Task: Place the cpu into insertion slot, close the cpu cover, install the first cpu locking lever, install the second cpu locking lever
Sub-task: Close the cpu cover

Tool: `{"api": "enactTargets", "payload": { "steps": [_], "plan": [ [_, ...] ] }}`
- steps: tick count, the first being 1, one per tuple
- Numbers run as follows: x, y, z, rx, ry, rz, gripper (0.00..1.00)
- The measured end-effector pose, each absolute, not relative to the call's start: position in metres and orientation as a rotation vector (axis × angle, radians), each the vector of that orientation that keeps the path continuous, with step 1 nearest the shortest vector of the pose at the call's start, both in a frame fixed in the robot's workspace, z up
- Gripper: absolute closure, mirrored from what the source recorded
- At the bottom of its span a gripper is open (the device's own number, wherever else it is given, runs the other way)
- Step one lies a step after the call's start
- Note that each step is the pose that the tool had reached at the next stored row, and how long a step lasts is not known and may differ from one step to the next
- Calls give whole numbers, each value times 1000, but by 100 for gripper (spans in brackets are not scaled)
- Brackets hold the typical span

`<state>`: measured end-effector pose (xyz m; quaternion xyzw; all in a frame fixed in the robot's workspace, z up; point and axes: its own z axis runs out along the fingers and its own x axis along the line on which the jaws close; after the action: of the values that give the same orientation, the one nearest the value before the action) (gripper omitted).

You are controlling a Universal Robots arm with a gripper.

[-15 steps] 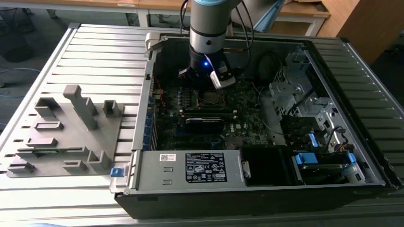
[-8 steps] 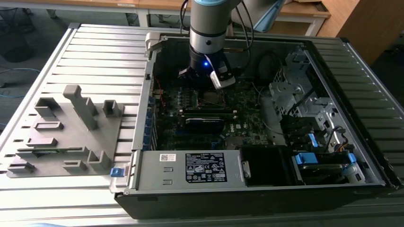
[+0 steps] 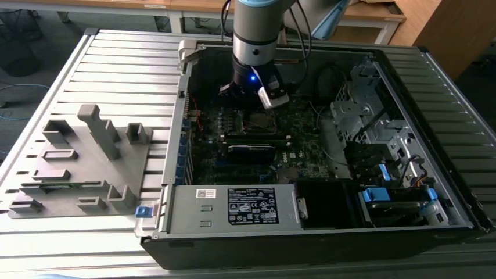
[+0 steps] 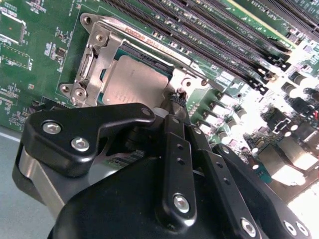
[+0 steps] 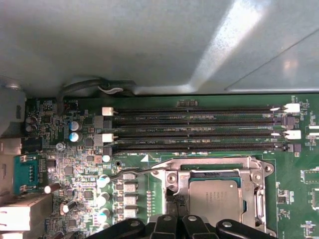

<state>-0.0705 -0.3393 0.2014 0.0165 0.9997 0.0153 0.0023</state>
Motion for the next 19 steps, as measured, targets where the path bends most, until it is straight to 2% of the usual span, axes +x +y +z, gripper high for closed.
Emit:
{"api": "enactTargets", "payload": {
  "steps": [19],
  "plan": [
    [-55, -340, 207, 52, 3137, 46, 89]
  ]
}}
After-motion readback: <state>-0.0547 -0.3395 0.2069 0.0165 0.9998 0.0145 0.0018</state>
